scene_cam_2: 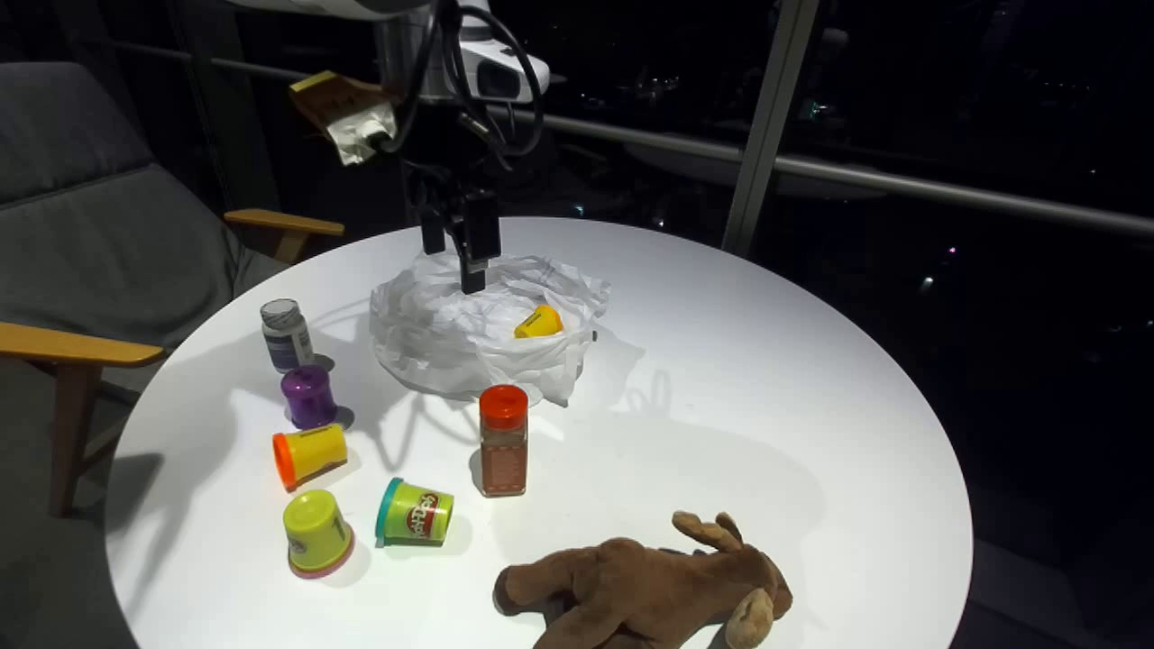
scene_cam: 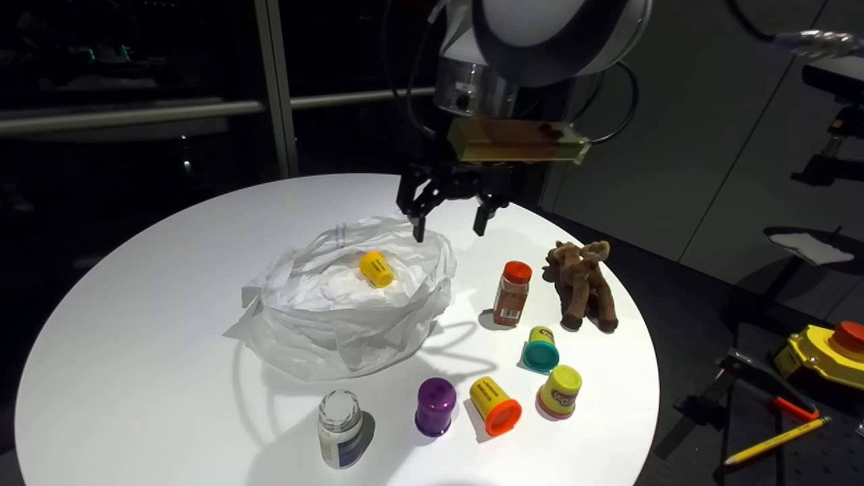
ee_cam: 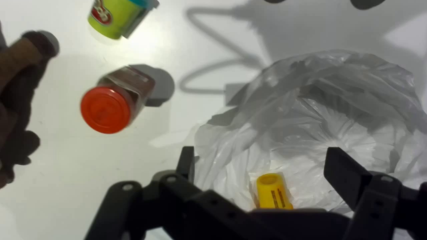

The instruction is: Pick up all the objects from the table and put them on the plastic

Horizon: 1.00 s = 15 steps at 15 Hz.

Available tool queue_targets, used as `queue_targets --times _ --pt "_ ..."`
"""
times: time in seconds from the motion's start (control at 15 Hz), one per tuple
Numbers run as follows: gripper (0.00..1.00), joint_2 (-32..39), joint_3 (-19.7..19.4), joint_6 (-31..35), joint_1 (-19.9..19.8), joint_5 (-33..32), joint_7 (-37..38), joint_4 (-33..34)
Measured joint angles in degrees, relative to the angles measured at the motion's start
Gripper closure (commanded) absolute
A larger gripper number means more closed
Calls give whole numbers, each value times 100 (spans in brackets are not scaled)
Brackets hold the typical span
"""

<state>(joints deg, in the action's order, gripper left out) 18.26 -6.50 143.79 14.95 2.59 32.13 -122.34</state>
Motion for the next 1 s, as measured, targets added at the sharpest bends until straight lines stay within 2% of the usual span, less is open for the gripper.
queue_targets --times 0.33,1.0 --pt "0 -1202 -19 -299 -526 -104 98 -1220" --pt "0 -1043 194 -285 -668 -110 128 -1171"
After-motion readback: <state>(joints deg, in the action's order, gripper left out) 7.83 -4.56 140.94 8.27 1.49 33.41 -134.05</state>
